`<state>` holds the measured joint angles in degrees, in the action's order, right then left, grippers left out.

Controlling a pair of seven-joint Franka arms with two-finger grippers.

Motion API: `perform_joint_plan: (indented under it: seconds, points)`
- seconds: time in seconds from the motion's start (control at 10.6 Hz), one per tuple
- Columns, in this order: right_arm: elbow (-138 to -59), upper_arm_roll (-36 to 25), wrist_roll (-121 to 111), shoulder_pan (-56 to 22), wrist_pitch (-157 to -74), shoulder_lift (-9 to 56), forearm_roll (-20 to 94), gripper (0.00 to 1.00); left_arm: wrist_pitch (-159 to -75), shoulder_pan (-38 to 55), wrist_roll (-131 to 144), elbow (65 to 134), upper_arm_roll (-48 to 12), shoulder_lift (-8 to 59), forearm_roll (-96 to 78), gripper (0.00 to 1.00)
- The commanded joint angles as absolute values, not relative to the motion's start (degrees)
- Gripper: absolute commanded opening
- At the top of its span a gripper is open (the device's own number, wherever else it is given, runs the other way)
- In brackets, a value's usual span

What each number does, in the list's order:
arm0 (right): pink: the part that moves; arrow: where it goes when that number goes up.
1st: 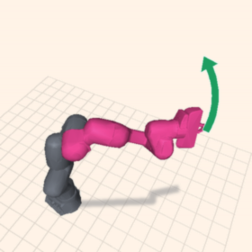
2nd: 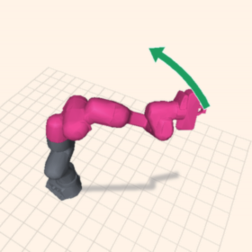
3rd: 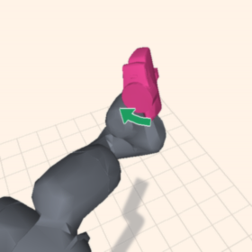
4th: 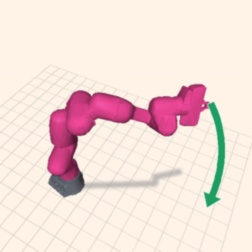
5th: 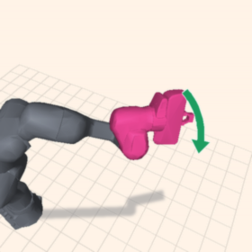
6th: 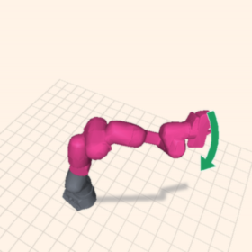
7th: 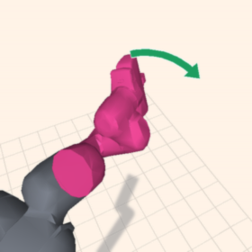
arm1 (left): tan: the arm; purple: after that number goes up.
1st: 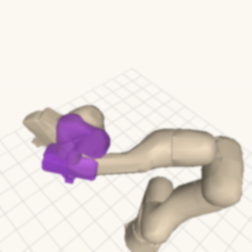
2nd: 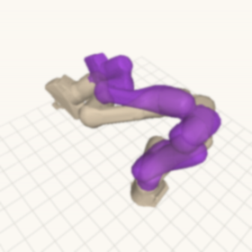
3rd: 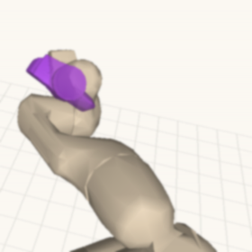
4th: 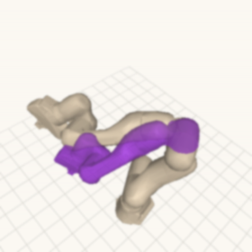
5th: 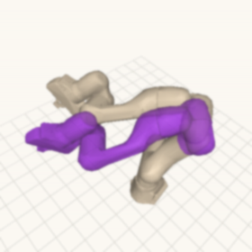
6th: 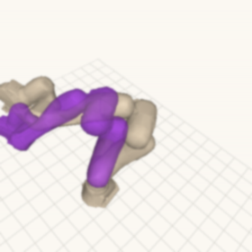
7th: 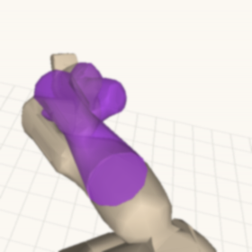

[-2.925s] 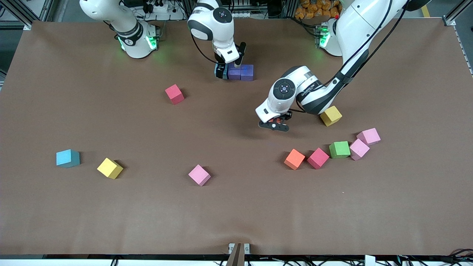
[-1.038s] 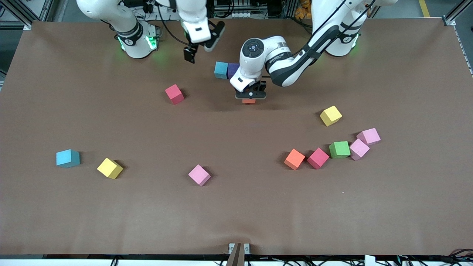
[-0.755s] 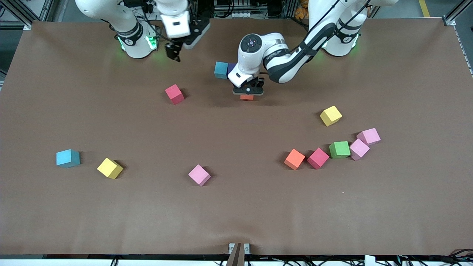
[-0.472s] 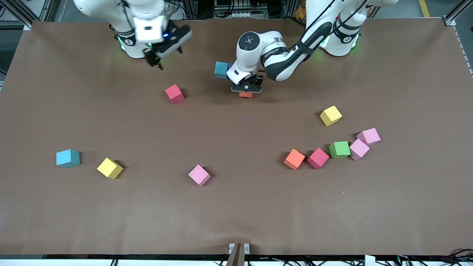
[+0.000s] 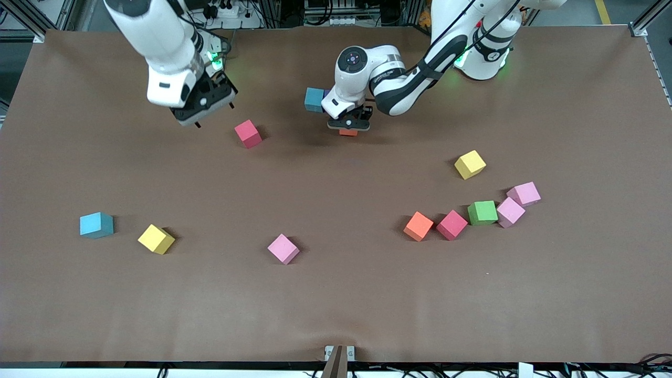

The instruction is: Form number 2 with 11 blocks

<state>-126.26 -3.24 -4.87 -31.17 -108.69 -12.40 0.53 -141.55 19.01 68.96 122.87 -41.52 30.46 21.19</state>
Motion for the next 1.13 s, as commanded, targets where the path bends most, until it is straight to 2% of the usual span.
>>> perform_joint_plan:
  seconds: [0.0, 0.28, 0.38, 0.47, 0.57, 0.66, 0.75, 1.04]
  points:
    - [-129.1, -2.5, -4.0, -31.1, -108.7, -9.9, 1.6, 1.00, -142.3, 19.7, 69.6, 123.0, -41.0, 30.8, 22.3, 0.17]
    - [-132.1, -2.5, -4.3, -33.3, -111.7, -5.9, 1.7, 1.00, -142.3, 19.7, 69.7, 122.9, -41.0, 31.2, 22.3, 0.18]
    - [-134.0, -2.5, -4.3, -34.1, -114.5, -5.4, 1.7, 1.00, -142.3, 19.7, 69.8, 122.9, -41.0, 31.4, 22.3, 0.21]
    - [-135.3, -2.5, -4.3, -34.8, -116.6, -4.1, 1.7, 1.00, -142.3, 19.7, 70.1, 122.9, -41.0, 31.6, 22.3, 0.28]
    - [-135.3, -2.5, -4.3, -35.8, -117.1, -2.1, 1.7, 1.00, -142.3, 19.7, 70.3, 122.8, -41.0, 31.7, 22.2, 0.40]
    - [-135.4, -2.5, -4.4, -36.5, -118.4, -0.2, 1.7, 1.00, -142.3, 19.6, 70.6, 122.9, -41.0, 31.9, 22.0, 0.96]
    - [-135.4, -2.5, -4.5, -36.6, -119.6, 1.2, 1.7, 1.00, -142.3, 19.6, 70.6, 122.8, -41.0, 32.0, 22.0, 1.00]
    - [-136.7, -2.5, -4.9, -36.7, -123.1, 2.7, 1.6, 1.00, -142.3, 19.5, 70.7, 122.7, -40.9, 31.9, 22.0, 1.00]
